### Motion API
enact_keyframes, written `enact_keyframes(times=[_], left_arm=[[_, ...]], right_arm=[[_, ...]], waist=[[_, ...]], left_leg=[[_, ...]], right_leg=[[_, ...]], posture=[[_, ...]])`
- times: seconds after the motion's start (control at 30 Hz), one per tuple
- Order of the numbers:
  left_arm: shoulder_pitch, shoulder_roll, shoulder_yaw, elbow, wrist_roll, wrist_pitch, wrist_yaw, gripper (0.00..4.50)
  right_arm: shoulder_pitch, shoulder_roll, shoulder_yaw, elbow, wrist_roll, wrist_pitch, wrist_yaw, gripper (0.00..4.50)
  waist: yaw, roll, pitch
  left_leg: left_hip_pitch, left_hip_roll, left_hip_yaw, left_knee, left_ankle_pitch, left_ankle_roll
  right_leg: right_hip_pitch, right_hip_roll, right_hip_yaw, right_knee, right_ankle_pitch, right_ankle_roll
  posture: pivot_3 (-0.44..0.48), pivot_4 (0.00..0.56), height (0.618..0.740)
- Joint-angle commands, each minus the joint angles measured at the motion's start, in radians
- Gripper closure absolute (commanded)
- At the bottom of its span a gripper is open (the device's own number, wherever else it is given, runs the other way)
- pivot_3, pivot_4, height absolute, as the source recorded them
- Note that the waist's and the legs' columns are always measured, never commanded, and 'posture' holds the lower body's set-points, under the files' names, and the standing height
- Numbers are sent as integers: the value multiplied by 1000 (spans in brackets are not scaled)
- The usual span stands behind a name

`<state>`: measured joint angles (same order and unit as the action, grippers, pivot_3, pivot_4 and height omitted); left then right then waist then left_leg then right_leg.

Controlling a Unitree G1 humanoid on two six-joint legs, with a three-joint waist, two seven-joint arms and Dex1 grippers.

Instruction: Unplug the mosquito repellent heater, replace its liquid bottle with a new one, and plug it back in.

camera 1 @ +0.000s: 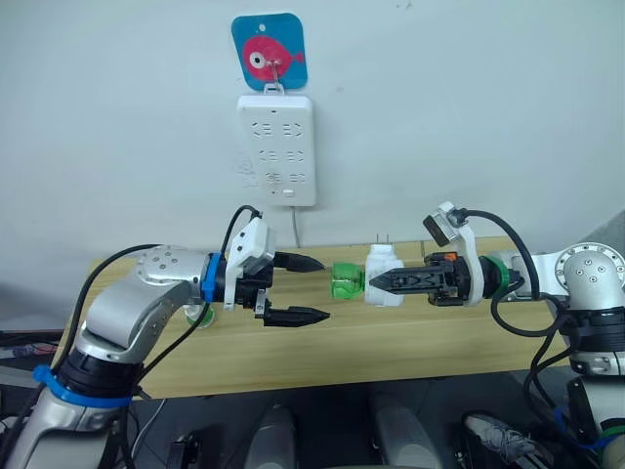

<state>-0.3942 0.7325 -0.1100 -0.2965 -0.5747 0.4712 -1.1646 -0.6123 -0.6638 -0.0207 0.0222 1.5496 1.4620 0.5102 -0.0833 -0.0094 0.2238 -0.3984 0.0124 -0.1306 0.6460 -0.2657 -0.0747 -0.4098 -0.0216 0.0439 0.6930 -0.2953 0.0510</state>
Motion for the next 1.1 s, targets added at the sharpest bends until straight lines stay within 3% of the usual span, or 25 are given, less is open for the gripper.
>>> enact_keyframes(times=[0.03,0.37,0.47,0.63,0.83,0.9,1.03,1.1], left_arm=[[29,-68,39,29,144,-340,22,101],[39,-150,-10,89,228,-620,-20,101],[38,-148,-23,114,247,-648,-27,723],[22,-163,-28,125,255,-651,-10,2249],[-4,-135,-12,89,191,-529,-35,2312],[-23,-91,-15,52,126,-354,-42,2312],[-198,53,15,114,-250,415,-31,2312],[-257,78,26,172,-335,590,-37,2312]], right_arm=[[-28,5,-37,-8,43,3,-13,1437],[-37,23,-31,-22,56,7,-36,1438],[-40,26,-32,-23,57,7,-40,1438],[-38,30,-33,-26,64,6,-49,1438],[-37,31,-31,-32,50,8,-44,1438],[-36,26,-27,-41,35,13,-30,1438],[-33,9,-9,-77,-16,21,24,1438],[-35,10,-8,-77,-24,19,39,1438]], waist=[[2,0,0],[1,0,0],[1,0,0],[0,0,0],[-1,0,0],[-2,0,0],[-5,0,3],[-6,0,4]], left_leg=[[0,0,0,0,0,0],[0,-1,0,0,0,0],[0,-1,0,0,0,0],[0,-1,0,0,0,0],[0,-1,-1,0,0,0],[0,-1,-1,0,0,0],[0,0,-3,1,0,1],[1,-1,-3,1,0,1]], right_leg=[[0,0,0,0,0,0],[0,0,0,0,0,0],[0,0,0,1,0,0],[0,0,0,1,0,0],[0,0,0,1,0,0],[0,0,0,1,0,0],[0,1,-2,3,0,0],[0,1,-2,4,0,1]], posture=[[-87,214,725],[-84,213,725],[-84,213,725],[-89,214,725],[-88,215,725],[-80,216,725],[-69,218,725],[-70,218,725]])
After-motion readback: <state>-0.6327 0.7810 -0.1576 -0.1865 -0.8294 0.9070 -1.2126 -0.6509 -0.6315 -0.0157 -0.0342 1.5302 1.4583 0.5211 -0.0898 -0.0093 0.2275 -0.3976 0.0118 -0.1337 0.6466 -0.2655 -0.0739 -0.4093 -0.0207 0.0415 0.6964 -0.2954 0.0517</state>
